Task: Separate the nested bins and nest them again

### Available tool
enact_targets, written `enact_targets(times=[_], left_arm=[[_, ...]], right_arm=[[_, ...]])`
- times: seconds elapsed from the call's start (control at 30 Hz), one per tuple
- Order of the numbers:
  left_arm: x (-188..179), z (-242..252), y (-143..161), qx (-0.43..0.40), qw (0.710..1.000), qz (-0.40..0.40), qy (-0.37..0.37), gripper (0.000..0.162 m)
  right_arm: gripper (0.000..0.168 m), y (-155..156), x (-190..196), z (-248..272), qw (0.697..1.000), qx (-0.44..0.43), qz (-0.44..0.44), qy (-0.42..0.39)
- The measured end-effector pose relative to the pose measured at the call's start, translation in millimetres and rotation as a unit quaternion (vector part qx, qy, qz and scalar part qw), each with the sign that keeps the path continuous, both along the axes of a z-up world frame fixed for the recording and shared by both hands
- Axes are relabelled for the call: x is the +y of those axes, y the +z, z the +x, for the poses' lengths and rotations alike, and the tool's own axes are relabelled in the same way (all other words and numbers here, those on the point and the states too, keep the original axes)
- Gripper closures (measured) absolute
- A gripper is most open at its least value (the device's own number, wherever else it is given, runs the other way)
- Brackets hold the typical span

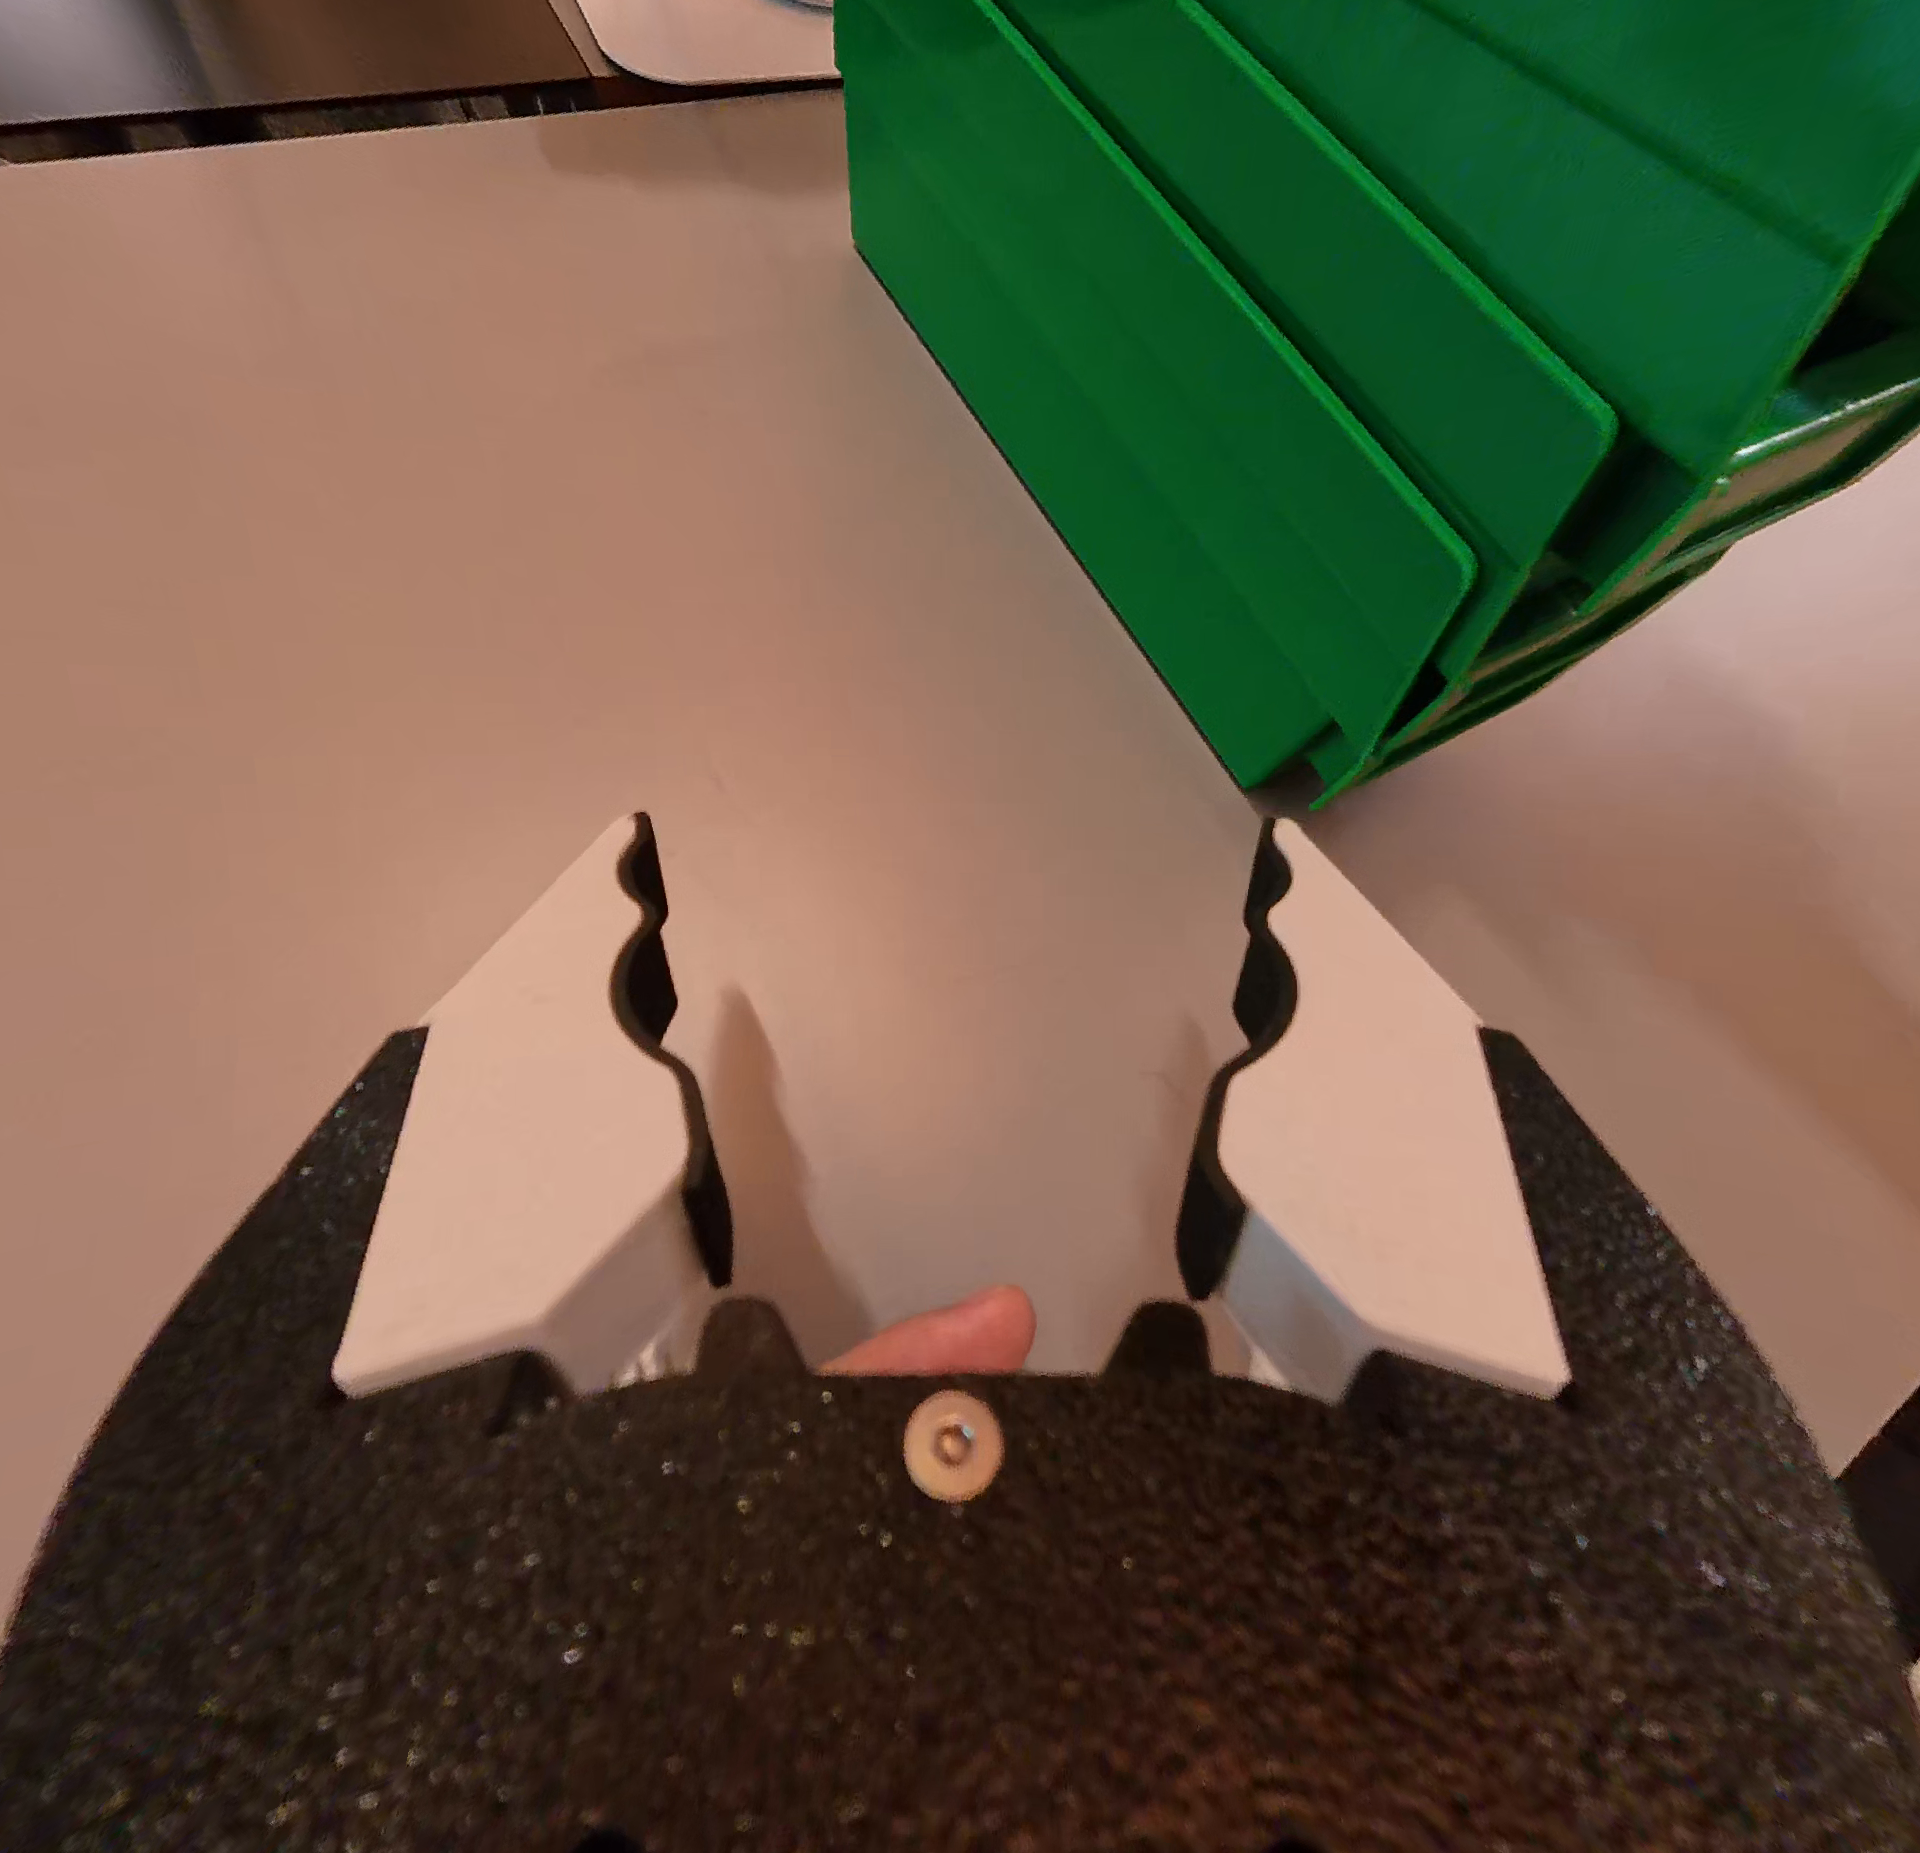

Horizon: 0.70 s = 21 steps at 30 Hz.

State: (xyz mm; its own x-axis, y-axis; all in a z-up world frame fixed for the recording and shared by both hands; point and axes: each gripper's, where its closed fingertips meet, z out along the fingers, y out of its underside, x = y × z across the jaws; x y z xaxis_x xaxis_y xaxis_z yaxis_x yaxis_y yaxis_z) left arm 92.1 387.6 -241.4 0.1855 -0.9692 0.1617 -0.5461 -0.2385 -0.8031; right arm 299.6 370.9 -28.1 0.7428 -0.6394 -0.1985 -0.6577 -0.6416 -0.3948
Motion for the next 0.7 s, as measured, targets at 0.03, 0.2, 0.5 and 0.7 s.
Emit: enact_targets(times=[0.03, 0.2, 0.5, 0.7], left_arm=[[0, 0, 0, 0.001, 1.0, 0.0, 0.0, 0.052], [1, 0, -3, 0.002, 1.0, -0.002, 0.002, 0.052], [0, 1, -9, 0.013, 1.0, 0.001, 0.002, 0.052], [2, 0, -14, 0.025, 1.0, 0.008, 0.002, 0.052]], right_arm=[[0.081, 8, -1, 2, 1.0, -0.001, 0.007, -0.001], [0.08, 54, -15, 19, 0.999, -0.009, 0.043, -0.007], [0.078, 90, -97, 88, 0.995, -0.058, 0.045, -0.062], [0.078, 44, -176, 152, 0.99, -0.088, -0.005, -0.111]])
